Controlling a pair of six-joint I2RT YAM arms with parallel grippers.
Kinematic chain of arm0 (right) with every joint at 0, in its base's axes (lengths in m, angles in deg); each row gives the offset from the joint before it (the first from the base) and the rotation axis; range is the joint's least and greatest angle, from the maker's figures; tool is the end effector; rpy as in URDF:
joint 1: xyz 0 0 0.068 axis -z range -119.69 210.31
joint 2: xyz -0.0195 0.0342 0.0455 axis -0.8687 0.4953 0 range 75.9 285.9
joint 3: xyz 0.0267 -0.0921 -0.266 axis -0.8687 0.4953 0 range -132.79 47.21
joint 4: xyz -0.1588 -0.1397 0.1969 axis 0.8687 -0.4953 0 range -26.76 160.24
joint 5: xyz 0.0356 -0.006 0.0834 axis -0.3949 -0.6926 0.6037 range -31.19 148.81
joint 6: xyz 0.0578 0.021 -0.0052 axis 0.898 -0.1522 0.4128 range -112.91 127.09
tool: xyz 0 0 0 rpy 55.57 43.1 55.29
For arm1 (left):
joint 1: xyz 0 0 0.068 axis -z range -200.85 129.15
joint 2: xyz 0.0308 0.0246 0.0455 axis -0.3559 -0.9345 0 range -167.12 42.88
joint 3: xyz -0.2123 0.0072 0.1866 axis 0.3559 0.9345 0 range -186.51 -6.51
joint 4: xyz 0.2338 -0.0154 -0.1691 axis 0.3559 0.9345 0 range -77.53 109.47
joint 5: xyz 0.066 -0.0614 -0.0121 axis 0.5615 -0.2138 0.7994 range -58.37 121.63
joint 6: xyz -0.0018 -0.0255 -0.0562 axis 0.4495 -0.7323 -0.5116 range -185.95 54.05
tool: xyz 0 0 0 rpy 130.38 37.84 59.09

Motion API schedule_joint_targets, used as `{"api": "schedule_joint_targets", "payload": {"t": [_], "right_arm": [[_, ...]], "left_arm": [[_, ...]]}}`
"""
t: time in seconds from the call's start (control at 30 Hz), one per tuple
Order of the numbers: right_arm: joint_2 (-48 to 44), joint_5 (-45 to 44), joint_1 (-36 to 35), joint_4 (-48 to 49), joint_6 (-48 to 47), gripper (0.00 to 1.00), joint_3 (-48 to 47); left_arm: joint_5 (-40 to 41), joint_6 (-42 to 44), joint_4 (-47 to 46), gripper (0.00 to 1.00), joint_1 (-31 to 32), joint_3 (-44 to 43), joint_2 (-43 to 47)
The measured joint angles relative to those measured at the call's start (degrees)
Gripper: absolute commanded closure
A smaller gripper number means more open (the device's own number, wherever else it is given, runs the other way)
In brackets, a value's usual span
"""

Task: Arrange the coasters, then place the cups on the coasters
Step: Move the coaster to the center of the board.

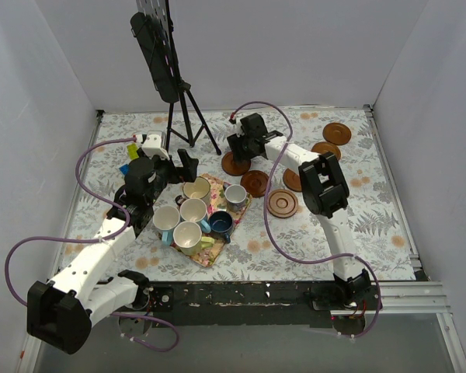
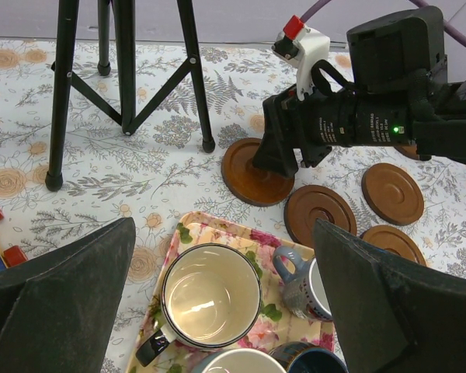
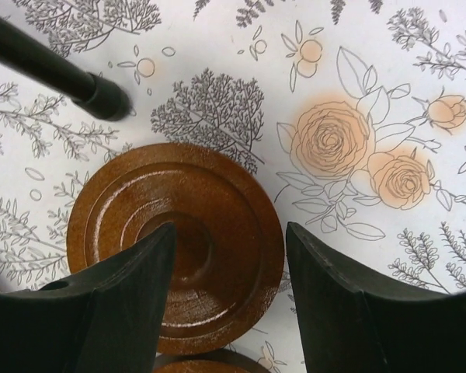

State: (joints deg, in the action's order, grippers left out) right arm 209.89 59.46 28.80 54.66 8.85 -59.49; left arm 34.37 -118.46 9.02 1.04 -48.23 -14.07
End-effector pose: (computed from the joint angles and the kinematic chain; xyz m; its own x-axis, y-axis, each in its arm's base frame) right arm 0.4857 0.2983 0.1564 -0.5961 -0.3294 -0.7322 -0.5117 0.8587 0.0302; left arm 0.2503 -0.0981 0.3046 -0.3763 -0.7029 -0.6036 0.0498 0.6352 -0.7708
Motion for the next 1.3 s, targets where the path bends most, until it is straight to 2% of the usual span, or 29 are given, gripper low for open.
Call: {"api": "schedule_joint_targets", "payload": {"t": [0.23, 0.33, 0.43, 0.67, 0.97, 1.13, 1.3], "right_arm": [[1.16, -4.31, -0.44, -1.18, 0.11, 0.44, -1.84], [1.14, -5.01, -0.46, -1.09, 0.59, 0.56, -1.6], [0.04, -5.38, -0.24, -0.42, 1.31, 0.63, 0.31], [-4.35, -5.46, 4.17, 1.75, 4.55, 0.67, 7.54], [-5.03, -7.96, 12.5, -0.63, 5.51, 0.67, 7.54], [-5.14, -8.2, 13.88, -1.36, 5.51, 0.68, 7.61], [-8.5, -8.92, 13.86, 1.27, 5.81, 0.68, 13.42]], "left_arm": [[-0.15, 0.0, 0.0, 0.02, 0.0, 0.0, 0.02], [-0.22, 0.0, 0.0, 0.02, 0.0, 0.0, 0.02], [-0.24, -0.02, 0.0, 0.02, 0.0, 0.0, 0.02], [-0.24, -0.02, 0.0, 0.02, 0.0, 0.0, 0.02], [-0.24, 0.0, 0.0, 0.02, 0.0, 0.0, 0.02], [-0.24, 0.0, 0.0, 0.02, 0.0, 0.0, 0.02], [-0.24, 0.0, 0.0, 0.02, 0.0, 0.0, 0.02]]}}
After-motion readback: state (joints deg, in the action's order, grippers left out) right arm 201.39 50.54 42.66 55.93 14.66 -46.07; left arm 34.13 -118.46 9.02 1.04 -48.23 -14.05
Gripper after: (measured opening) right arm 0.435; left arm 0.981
